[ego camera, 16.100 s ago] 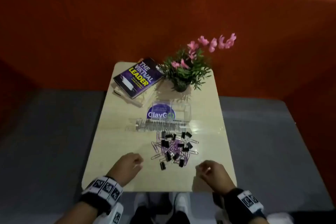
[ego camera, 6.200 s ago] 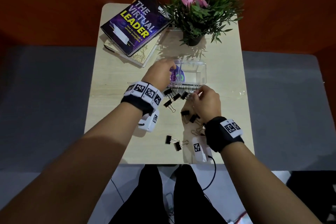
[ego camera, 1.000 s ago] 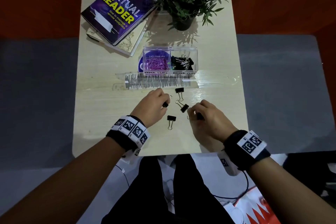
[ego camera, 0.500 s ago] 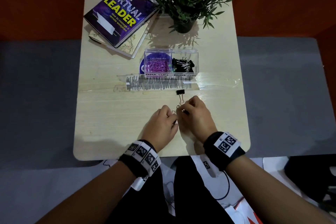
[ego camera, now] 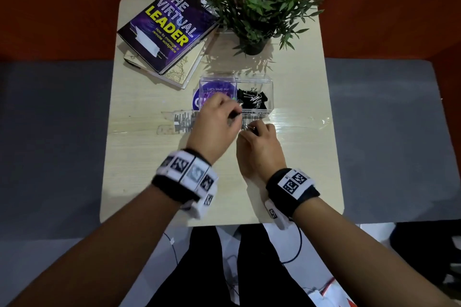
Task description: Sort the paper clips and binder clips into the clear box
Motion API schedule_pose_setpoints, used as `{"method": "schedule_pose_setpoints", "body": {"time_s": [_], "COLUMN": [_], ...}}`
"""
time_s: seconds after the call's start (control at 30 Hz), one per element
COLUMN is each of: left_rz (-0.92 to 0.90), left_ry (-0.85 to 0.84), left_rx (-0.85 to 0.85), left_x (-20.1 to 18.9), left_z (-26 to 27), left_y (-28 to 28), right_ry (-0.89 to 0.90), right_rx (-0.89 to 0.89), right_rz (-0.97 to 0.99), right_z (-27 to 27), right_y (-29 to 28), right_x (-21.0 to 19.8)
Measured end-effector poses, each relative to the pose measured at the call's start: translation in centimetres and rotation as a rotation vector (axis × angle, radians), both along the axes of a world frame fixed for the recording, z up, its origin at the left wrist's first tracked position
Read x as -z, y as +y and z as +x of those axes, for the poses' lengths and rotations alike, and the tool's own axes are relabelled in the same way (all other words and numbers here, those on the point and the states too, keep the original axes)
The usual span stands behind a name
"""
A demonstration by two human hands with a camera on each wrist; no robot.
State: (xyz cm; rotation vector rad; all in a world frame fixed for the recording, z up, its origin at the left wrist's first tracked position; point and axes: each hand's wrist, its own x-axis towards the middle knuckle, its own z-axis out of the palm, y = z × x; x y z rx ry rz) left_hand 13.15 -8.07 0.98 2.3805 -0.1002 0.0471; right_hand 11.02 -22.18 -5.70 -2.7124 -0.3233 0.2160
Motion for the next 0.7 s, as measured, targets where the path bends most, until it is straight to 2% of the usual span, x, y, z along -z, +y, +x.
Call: {"method": "schedule_pose_setpoints", "body": {"time_s": [0.07, 0.13, 0.23, 0.33, 0.4, 0.47, 0.6, 0.7], "left_rz": [-0.017, 0.042, 0.124, 0.05, 0.0, 0.0, -0.006, 0.036], "left_ry": [-0.027, 0.041, 0.165, 0.065, 0.02, 0.045, 0.158, 0.31], "left_rx": [0.051, 0.131, 0.192, 0.142, 0.101, 0.074, -0.059, -0.237], "left_x": [-0.3, -0.2, 0.4, 0.8, 1.0, 1.7, 2.6, 2.5], "left_z": [3.0, 5.3, 6.7, 5.3, 3.0, -0.4, -9.2, -16.7], "left_y": [-0.9, -2.1, -2.5, -0.8, 1.3, 4.3, 10.5, 15.7], "right_ry": [0.013, 0.017, 0.023, -0.092, -0.157, -0.194, -0.092, -0.103], "right_rx": [-0.025, -0.023, 0.11, 0.185, 0.18, 0.151, 0.011, 0.006], "right_rz": [-0.009, 0.023, 0.166, 0.292, 0.337, 0.364, 0.225, 0.183], "right_z": [-0.1, -0.2, 0.3, 1.9, 4.0, 6.2, 8.7, 7.5], "right_y": [-0.4, -0.8, -2.0, -2.5, -2.1, -1.3, 0.2, -1.6], "right_x": [0.2, -0.1, -1.4, -4.1, -5.5, -6.2, -6.4, -6.5]}}
